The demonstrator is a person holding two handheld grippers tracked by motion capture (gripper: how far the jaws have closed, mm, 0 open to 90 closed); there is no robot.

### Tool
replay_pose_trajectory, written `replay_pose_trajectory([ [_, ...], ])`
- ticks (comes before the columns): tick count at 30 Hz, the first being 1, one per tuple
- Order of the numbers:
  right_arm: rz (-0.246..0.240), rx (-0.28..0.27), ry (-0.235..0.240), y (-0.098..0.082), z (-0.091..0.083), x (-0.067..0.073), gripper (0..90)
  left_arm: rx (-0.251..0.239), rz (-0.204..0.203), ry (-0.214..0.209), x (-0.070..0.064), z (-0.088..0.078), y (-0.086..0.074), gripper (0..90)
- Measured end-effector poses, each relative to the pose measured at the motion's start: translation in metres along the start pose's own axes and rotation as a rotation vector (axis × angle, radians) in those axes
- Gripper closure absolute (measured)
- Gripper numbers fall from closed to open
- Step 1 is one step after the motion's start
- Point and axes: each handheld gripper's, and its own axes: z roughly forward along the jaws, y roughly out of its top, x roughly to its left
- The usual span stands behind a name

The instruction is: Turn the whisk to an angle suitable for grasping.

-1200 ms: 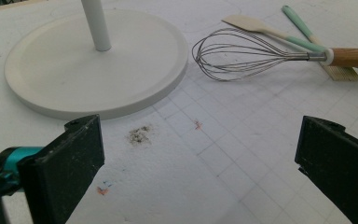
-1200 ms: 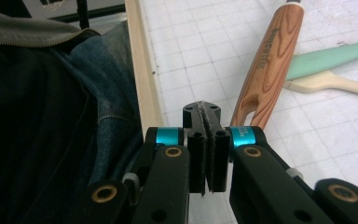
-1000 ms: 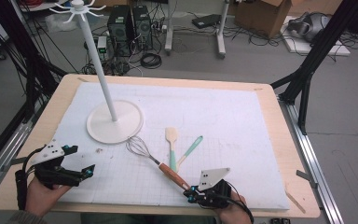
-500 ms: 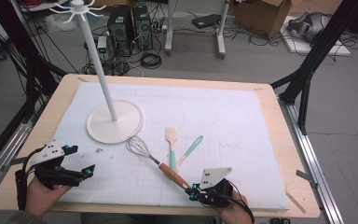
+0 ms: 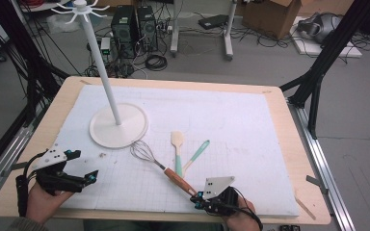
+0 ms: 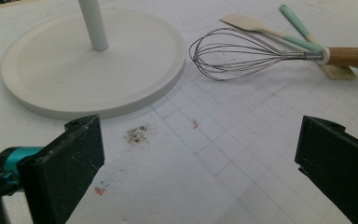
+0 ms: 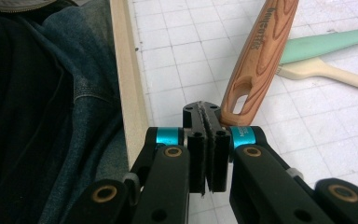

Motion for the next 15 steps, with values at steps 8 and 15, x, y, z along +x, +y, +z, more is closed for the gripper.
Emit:
replay_pose_trajectory([
  [8,-0.003,-0.008,-0.035,0.0,-0.0019,-0.0008,89.1,-0.001,-0.001,0.0,-0.0001,-0.0001,0.0,1.7],
  [15,0.011,-0.006,-0.06,-0.0008,-0.0038,-0.0021,89.1,0.001,0.0,0.0,0.0,-0.0001,-0.0001,1.7],
])
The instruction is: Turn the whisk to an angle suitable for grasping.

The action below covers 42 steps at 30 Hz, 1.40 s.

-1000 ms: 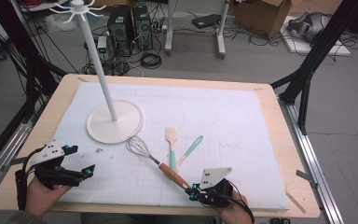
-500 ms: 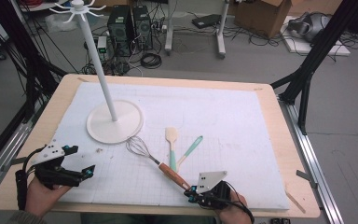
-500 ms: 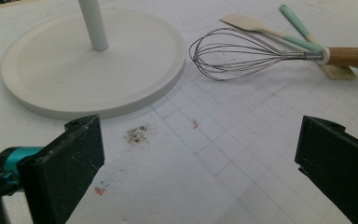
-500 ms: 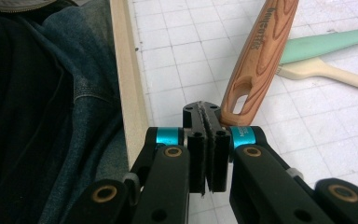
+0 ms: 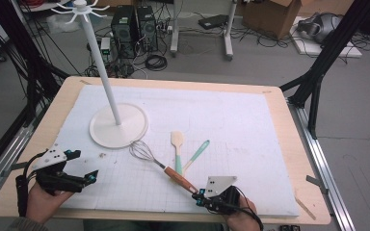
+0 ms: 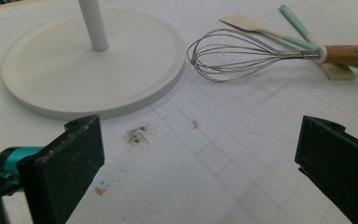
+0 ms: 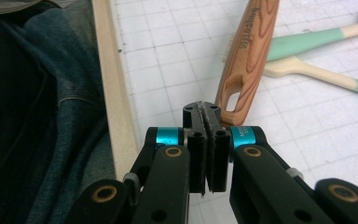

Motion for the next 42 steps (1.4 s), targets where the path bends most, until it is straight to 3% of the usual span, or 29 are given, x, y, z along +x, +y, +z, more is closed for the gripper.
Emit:
replay_pose_trajectory([
  [9,0.033,0.0,-0.053,-0.004,-0.004,-0.005,88.1,0.0,0.0,-0.001,0.0,0.0,0.0,1.7],
  [31,0.086,-0.015,-0.085,-0.005,-0.004,-0.013,87.9,0.0,0.002,-0.003,-0.001,0.0,0.0,1.7],
  [42,0.043,-0.026,-0.05,0.001,0.0,-0.009,87.8,0.003,0.0,-0.002,0.0,0.001,0.0,1.7],
])
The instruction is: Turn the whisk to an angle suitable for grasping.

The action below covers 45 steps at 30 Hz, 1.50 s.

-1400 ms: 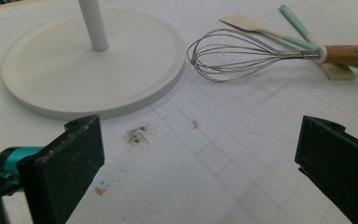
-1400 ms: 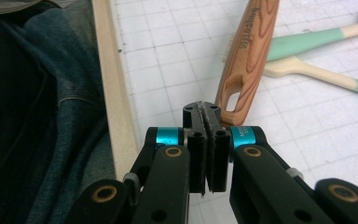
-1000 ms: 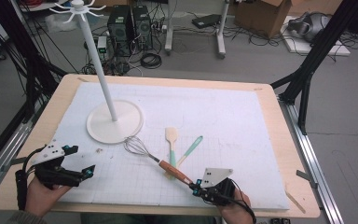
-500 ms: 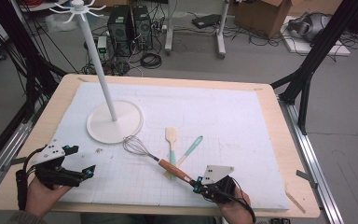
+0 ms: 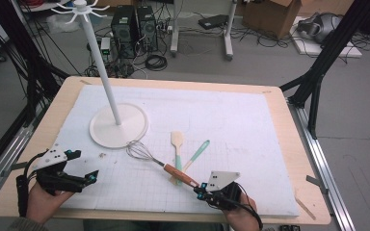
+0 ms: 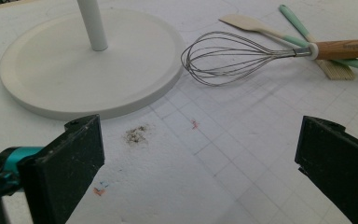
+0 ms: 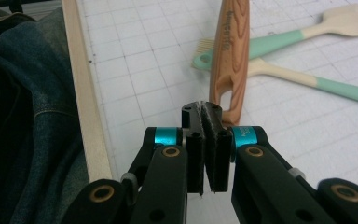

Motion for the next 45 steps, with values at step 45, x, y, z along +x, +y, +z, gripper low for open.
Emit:
replay_pose_trajectory([
  [45,0.052,0.022,-0.071,-0.002,0.009,-0.032,88.1,0.004,0.009,-0.005,0.0,0.0,0.0,1.7],
])
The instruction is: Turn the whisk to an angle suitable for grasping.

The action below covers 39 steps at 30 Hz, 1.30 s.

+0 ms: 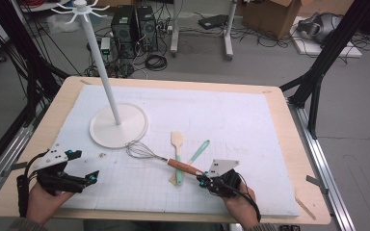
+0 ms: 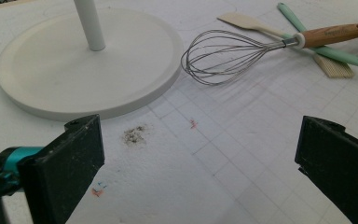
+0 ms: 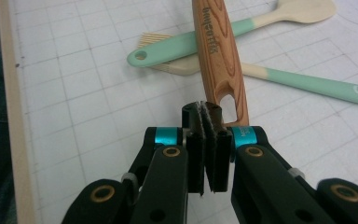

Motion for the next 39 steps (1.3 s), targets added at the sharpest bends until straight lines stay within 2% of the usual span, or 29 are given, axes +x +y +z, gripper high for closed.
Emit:
replay_pose_trajectory([
  [19,0.019,-0.017,-0.014,0.0,0.002,-0.018,88.1,-0.004,0.004,0.002,-0.001,0.001,0.001,1.8],
  [39,0.036,-0.035,-0.013,0.0,0.004,-0.031,88.9,-0.001,0.011,0.002,-0.001,0.002,0.001,1.7],
])
